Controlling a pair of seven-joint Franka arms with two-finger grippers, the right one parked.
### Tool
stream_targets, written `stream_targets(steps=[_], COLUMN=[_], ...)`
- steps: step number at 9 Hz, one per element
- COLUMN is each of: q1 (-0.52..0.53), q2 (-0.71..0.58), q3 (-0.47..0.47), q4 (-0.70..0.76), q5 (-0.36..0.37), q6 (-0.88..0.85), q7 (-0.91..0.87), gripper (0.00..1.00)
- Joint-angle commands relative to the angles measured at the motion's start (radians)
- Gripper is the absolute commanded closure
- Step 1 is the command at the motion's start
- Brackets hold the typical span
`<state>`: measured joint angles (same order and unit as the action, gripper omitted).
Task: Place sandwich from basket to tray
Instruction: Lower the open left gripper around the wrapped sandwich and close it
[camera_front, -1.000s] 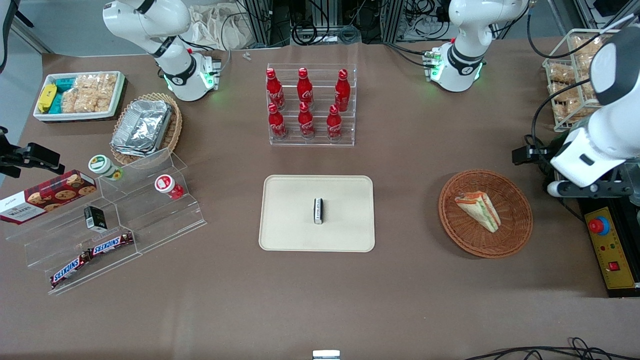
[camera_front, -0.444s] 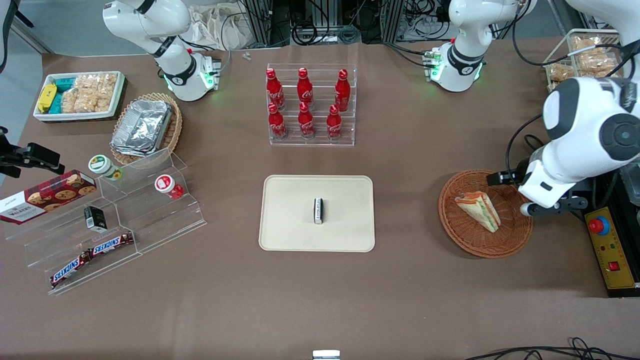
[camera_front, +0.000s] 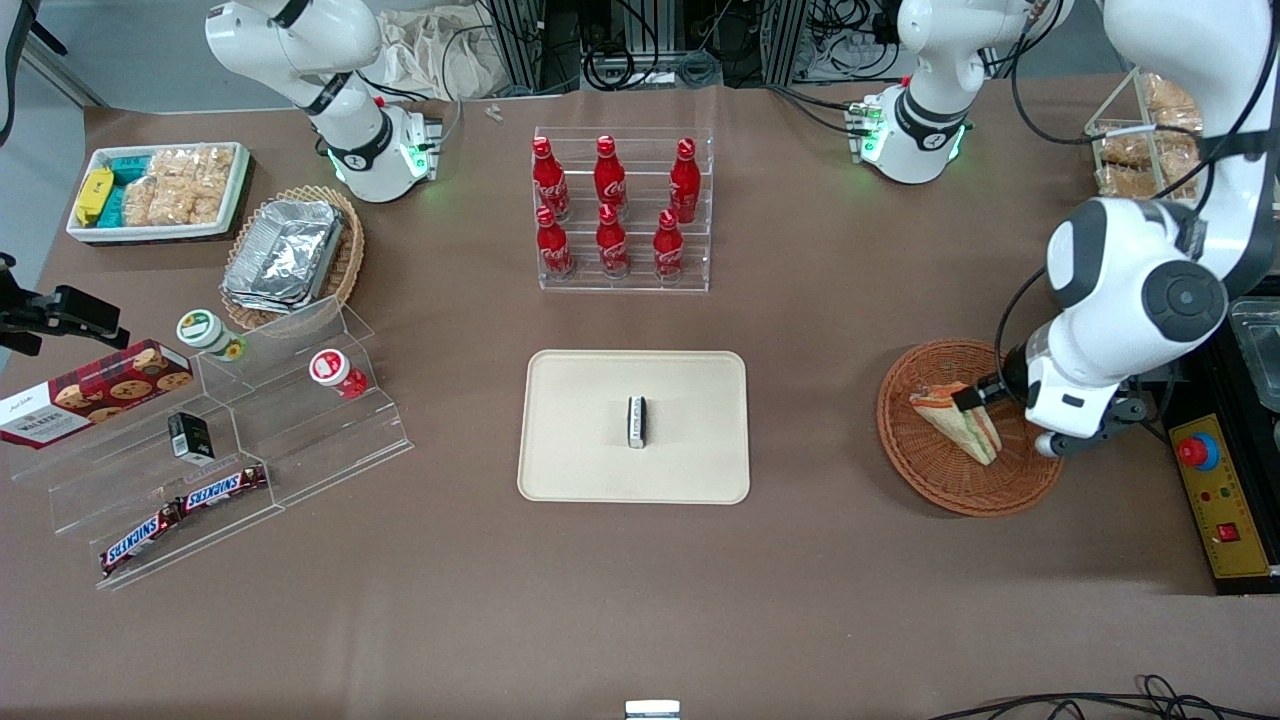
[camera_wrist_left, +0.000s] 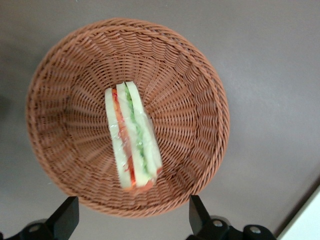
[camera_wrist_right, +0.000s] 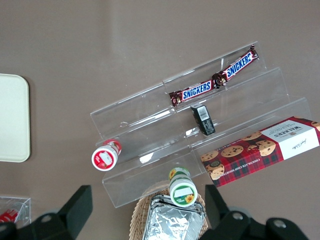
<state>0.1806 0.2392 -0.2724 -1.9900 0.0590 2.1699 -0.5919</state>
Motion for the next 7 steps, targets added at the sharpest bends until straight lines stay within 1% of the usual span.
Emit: stream_targets(steps=[1,2,4,5,7], q1=[0.011,0.011,0.013,0.013,0.011], q2=[-0.001,0.012,0.040,0.066,0.089], q3=[-0.004,-0.002,0.016,0.024,0.045], q4=[-0.090,-0.120,-0.164,-0.171,-0.173], q5=[-0.001,-0.001,0.005,0.005,0.007], q6=[0.121,0.180,0.261,0.298,0.321], q7=[-0.070,-0.086,-0.088,-0.088,-0.088], gripper=[0.01,0.02,0.06,0.09,0.20])
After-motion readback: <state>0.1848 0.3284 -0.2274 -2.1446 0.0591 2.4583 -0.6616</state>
